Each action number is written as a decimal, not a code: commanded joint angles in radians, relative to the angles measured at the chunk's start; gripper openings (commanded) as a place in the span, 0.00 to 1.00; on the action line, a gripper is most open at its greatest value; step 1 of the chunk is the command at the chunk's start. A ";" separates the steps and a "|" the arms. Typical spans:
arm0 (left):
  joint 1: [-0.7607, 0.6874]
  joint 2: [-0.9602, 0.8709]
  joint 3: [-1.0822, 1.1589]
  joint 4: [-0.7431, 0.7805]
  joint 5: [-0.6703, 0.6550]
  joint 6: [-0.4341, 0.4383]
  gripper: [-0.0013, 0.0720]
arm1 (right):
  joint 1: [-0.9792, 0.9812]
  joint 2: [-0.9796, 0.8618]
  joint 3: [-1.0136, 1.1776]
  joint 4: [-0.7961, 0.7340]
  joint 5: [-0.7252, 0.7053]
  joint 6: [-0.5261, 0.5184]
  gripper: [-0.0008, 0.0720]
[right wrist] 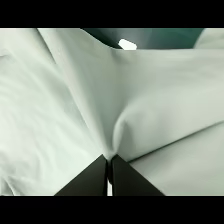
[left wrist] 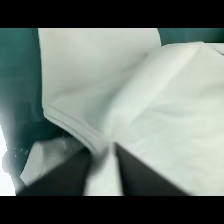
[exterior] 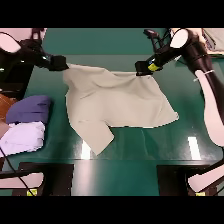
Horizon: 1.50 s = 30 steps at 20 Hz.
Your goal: Fold the shirts.
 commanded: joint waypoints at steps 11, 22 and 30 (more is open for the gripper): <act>0.136 0.205 -0.355 0.003 -0.155 -0.036 0.75 | -0.205 0.237 -0.298 0.238 0.062 -0.177 0.53; 0.077 0.422 -0.985 -0.156 0.083 -0.049 0.75 | -0.260 0.536 -0.689 0.240 -0.130 -0.177 0.53; -0.062 0.410 -0.996 -0.177 0.272 -0.141 0.43 | -0.261 0.536 -0.689 0.244 -0.076 -0.177 0.53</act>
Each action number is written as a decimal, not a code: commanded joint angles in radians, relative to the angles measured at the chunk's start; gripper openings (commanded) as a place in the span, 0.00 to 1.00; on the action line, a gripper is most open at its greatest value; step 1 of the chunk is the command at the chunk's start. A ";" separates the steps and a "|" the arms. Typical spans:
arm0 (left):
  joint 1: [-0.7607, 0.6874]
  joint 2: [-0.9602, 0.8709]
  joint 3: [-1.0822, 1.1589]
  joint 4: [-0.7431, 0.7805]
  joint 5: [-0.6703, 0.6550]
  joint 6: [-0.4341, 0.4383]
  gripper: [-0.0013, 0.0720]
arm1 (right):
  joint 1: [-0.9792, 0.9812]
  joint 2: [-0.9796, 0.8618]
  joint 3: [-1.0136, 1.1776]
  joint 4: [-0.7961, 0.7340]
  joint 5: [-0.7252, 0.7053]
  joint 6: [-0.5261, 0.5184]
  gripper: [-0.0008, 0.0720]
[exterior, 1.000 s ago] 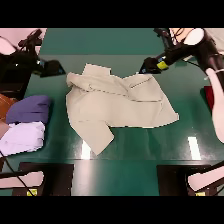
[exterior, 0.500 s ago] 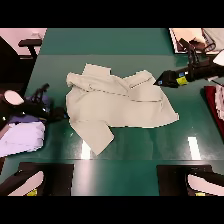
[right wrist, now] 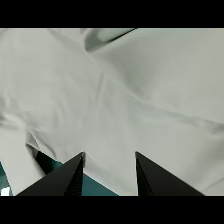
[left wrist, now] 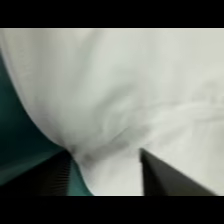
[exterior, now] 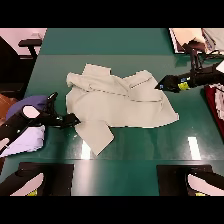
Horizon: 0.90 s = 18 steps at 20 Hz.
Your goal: Fold the shirts.
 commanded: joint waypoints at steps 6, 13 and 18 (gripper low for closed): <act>-0.022 -0.001 0.127 0.027 -0.051 -0.014 0.05 | -0.156 0.067 -0.162 -0.131 0.133 0.002 0.53; -0.022 -0.001 0.195 0.033 -0.063 -0.015 0.05 | -0.591 0.188 -0.576 -0.111 0.014 0.002 0.68; -0.022 -0.001 0.195 0.030 -0.064 -0.016 0.05 | -0.640 0.099 -0.644 0.043 -0.105 -0.055 0.63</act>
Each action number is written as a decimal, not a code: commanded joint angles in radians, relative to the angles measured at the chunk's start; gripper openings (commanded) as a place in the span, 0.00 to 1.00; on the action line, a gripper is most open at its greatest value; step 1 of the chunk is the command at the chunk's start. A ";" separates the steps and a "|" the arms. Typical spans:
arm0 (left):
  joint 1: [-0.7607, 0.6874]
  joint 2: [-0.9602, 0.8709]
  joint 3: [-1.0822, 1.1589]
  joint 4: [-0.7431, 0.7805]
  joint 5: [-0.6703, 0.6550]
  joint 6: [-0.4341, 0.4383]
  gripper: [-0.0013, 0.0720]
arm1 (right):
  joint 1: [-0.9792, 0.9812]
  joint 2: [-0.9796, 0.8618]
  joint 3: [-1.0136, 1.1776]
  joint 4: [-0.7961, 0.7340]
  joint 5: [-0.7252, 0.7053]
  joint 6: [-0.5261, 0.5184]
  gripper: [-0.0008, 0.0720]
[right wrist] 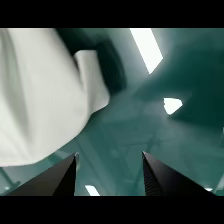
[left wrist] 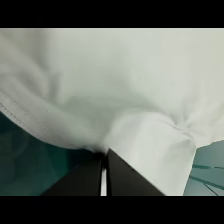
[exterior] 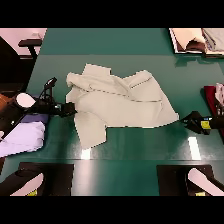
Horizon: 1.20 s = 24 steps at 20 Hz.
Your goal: Fold the shirts.
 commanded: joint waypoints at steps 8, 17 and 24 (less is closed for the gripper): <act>0.000 0.000 0.006 -0.010 -0.005 0.000 0.05 | 0.161 -0.138 0.082 0.154 -0.256 -0.061 0.04; 0.003 0.242 0.599 0.079 -0.066 -0.003 0.04 | 0.212 0.190 0.608 0.151 -0.173 -0.115 0.03; 0.003 0.257 1.273 0.151 -0.067 -0.011 0.04 | 0.212 0.354 1.095 -0.080 -0.136 -0.054 0.03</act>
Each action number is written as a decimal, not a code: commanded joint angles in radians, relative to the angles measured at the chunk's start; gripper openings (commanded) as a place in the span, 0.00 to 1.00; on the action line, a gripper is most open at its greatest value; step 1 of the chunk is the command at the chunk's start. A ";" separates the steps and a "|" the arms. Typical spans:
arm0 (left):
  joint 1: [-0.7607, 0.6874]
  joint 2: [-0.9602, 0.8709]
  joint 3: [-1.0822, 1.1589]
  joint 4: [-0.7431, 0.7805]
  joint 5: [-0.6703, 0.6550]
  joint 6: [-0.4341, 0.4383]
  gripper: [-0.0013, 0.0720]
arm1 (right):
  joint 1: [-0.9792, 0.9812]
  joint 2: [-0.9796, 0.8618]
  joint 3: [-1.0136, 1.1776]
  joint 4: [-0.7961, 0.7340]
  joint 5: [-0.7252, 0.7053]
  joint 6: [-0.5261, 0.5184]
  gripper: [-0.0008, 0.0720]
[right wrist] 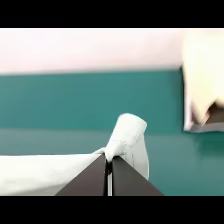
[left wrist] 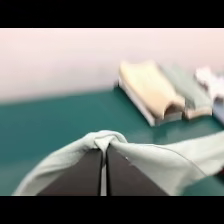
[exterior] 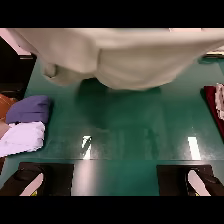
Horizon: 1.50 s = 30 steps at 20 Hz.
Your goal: Fold the shirts.
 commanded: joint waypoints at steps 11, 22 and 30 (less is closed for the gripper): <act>0.001 -0.180 0.136 0.209 -0.271 -0.087 0.05 | 0.050 -0.306 0.444 -0.273 0.414 0.142 0.03; 0.001 -0.838 -0.065 0.203 -0.060 -0.072 0.05 | 0.209 -0.922 0.289 -0.357 0.336 0.173 0.03; 0.082 -0.897 -0.053 0.138 -0.018 -0.068 0.05 | 0.208 -1.026 0.409 -0.345 0.306 0.172 0.03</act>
